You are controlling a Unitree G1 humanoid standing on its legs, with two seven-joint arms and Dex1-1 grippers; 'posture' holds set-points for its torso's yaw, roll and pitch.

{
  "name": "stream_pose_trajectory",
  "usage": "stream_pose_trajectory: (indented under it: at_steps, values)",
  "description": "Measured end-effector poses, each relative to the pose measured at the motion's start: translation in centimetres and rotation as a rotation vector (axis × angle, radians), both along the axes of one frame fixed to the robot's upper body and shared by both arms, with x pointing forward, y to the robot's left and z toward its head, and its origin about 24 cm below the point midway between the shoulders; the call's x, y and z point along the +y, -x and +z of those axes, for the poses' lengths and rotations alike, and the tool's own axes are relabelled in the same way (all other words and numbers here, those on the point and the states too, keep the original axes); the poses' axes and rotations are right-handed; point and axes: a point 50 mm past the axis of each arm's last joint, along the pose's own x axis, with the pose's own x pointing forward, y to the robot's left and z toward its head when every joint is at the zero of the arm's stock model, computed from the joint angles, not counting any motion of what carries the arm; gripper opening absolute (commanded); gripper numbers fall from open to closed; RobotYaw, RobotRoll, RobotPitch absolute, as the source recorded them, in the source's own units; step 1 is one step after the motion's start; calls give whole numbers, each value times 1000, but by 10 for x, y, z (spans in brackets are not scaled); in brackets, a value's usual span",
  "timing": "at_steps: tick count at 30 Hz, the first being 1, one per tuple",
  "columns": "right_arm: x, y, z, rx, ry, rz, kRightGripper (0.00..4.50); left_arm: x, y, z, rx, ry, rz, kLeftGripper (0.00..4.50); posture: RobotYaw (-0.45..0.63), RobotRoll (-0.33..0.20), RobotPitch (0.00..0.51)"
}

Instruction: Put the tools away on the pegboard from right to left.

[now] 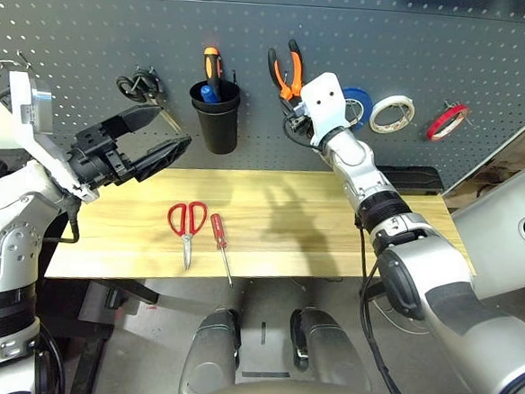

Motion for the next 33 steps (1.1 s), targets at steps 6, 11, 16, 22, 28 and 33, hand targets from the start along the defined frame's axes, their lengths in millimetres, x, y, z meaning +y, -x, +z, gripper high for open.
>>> stream_pose_trajectory:
  at_steps: [6, 11, 16, 22, 28, 33]
  values:
    - [-5, 3, 2, -19, -54, -1, 2086, -1, 0, -1, 4, -1, -6, 4500, 30, 0, 120]
    - [-5, 8, 21, -102, -94, 24, 2086, -1, 0, -1, 5, 0, -7, 4500, 29, 0, 123]
    - [-8, 18, 33, -149, -123, 34, 2086, -2, -1, -2, 8, 0, -11, 4500, 23, 0, 126]
    - [-8, 28, 45, -188, -127, 48, 2086, -3, -1, -2, 10, 0, -14, 4500, 18, 0, 124]
    - [-2, 34, 59, -251, -104, 79, 2086, -4, -2, 0, 2, -1, -19, 4500, 17, 0, 123]
    - [5, 33, 69, -294, -69, 96, 2086, -4, -2, 0, 5, -3, -20, 4500, 21, 0, 137]
